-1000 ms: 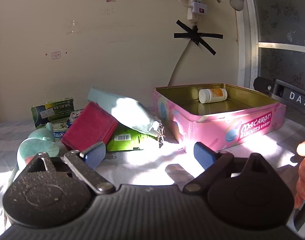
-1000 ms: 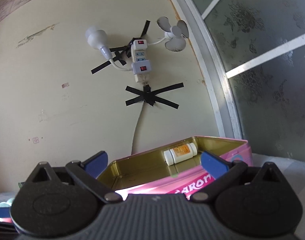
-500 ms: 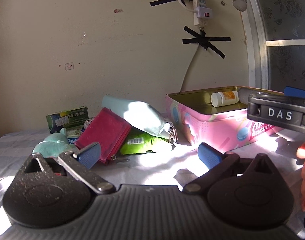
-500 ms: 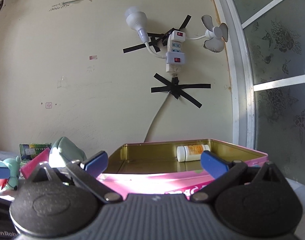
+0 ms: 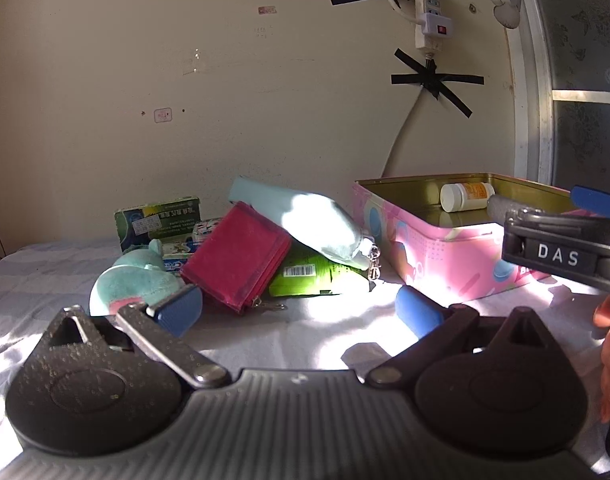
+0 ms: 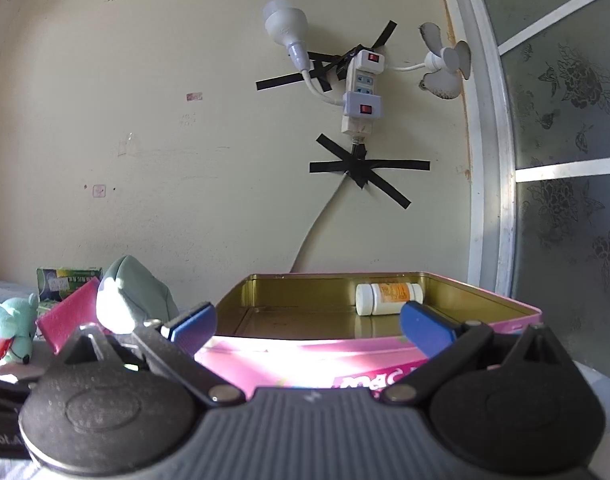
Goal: Organize objects
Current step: 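Withdraw the left gripper from the tin toward the pile of items, then lower the left gripper onto the teal teddy bear in the red shirt, then close the left gripper on the teddy bear and lift it, then lower the teddy bear into the tin and open the left gripper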
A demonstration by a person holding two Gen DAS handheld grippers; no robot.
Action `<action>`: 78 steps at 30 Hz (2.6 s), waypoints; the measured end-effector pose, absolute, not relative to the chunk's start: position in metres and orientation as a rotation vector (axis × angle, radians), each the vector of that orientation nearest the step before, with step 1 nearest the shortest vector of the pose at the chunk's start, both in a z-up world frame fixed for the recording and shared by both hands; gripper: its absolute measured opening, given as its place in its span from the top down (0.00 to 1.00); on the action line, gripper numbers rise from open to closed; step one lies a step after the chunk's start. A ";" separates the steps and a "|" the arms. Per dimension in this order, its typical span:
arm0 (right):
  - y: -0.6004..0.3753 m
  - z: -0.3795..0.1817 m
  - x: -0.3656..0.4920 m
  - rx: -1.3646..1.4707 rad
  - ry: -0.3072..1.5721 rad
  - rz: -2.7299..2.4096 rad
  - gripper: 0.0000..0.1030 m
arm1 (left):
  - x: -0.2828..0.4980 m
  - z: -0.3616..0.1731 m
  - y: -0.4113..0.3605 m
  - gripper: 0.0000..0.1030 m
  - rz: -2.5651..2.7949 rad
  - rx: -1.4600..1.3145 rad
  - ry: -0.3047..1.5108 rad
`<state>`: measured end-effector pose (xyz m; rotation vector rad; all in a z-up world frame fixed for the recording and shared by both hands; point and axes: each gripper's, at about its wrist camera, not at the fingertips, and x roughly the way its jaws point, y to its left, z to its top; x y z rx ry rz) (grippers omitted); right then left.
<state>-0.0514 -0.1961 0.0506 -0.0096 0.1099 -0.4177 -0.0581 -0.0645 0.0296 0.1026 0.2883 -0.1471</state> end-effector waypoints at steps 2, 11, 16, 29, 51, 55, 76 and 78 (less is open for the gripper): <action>-0.187 0.053 -0.046 -0.002 0.133 -0.343 0.13 | -0.063 0.037 -0.039 0.00 -0.130 0.066 0.285; -0.095 0.064 0.009 -0.106 0.277 0.142 0.41 | -0.069 0.051 0.077 0.16 0.082 -0.076 0.296; -0.058 0.066 0.063 -0.048 0.395 0.293 0.43 | -0.056 0.055 0.119 0.24 0.055 -0.260 0.369; -0.082 0.086 0.029 -0.184 0.387 0.398 0.74 | -0.053 0.053 0.131 0.25 -0.024 -0.352 0.421; -0.131 0.052 -0.030 -0.135 0.501 0.441 0.23 | -0.033 0.053 0.045 0.18 -0.316 -0.306 0.606; -0.127 0.047 -0.012 -0.138 0.544 0.478 0.17 | -0.030 0.046 0.037 0.18 -0.362 -0.325 0.654; -0.234 0.083 -0.042 -0.180 0.111 0.076 0.38 | 0.000 0.112 -0.142 0.58 -0.665 -0.013 0.390; -0.255 0.077 -0.033 -0.171 0.128 0.017 0.38 | 0.015 0.106 -0.167 0.57 -0.683 0.008 0.390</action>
